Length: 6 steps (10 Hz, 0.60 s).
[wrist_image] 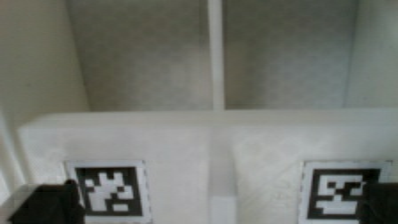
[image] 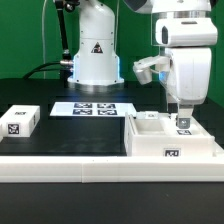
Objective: Assemble cabinet
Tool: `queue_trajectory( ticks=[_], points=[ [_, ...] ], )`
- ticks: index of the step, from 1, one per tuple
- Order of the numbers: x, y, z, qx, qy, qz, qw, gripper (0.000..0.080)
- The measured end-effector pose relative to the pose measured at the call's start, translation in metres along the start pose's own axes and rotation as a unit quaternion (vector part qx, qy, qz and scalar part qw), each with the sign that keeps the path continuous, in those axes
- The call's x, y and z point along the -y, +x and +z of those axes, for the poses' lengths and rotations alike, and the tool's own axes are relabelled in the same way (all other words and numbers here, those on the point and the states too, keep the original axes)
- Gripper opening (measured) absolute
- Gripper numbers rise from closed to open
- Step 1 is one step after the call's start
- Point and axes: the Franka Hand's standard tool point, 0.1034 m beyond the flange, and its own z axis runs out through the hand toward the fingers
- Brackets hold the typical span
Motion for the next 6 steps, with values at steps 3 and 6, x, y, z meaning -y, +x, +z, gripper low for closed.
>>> queue_trajectory(
  ticks=[3, 6],
  points=[
    [0.016, 0.0, -0.02, 0.005, -0.004, 0.009, 1.0, 0.0797],
    [0.055, -0.004, -0.027, 0.006, -0.011, 0.02, 1.0, 0.0797]
  ],
)
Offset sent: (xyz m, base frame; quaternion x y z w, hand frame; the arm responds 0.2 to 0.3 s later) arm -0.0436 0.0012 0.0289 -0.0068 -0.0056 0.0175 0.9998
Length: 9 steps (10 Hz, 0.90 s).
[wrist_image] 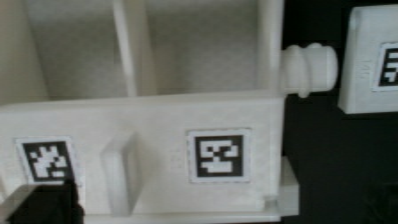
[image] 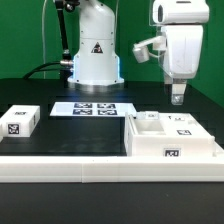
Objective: Assemble cabinet
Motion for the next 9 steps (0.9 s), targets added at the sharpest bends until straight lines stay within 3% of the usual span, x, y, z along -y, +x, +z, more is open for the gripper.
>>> queue_trajectory(
  ticks=[1, 6, 7, 9],
  points=[
    [0.01, -0.002, 0.003, 0.0, 0.002, 0.003, 1.0, 0.0797],
    [0.011, -0.003, 0.005, 0.0, 0.003, 0.005, 1.0, 0.0797],
    [0.026, -0.006, 0.009, -0.002, 0.003, 0.009, 1.0, 0.0797],
    [0.052, -0.011, 0.012, 0.003, 0.015, 0.005, 1.0, 0.0797]
  ],
)
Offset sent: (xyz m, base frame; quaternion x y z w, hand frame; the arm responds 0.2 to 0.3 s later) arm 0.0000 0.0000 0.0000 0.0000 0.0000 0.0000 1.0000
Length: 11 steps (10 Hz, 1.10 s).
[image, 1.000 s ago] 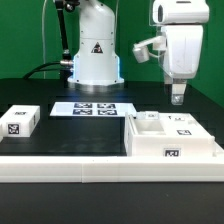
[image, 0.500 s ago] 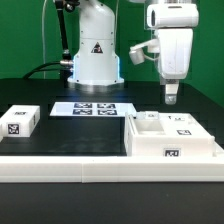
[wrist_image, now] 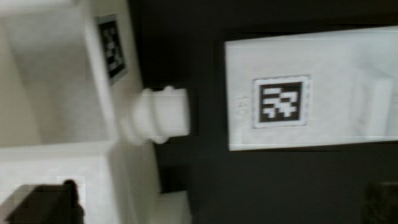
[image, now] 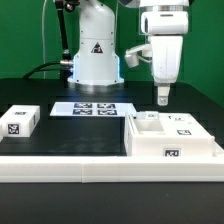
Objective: Assemble cabinet
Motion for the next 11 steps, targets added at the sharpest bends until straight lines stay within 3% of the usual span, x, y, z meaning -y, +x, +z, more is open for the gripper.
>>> queue_trajectory(
  ticks=[2, 6, 11],
  points=[
    [0.033, -0.004, 0.014, 0.001, 0.017, 0.01, 1.0, 0.0797],
    [0.033, -0.005, 0.014, 0.002, 0.018, 0.012, 1.0, 0.0797],
    [0.048, -0.012, 0.035, -0.016, 0.01, 0.009, 1.0, 0.0797]
  ],
)
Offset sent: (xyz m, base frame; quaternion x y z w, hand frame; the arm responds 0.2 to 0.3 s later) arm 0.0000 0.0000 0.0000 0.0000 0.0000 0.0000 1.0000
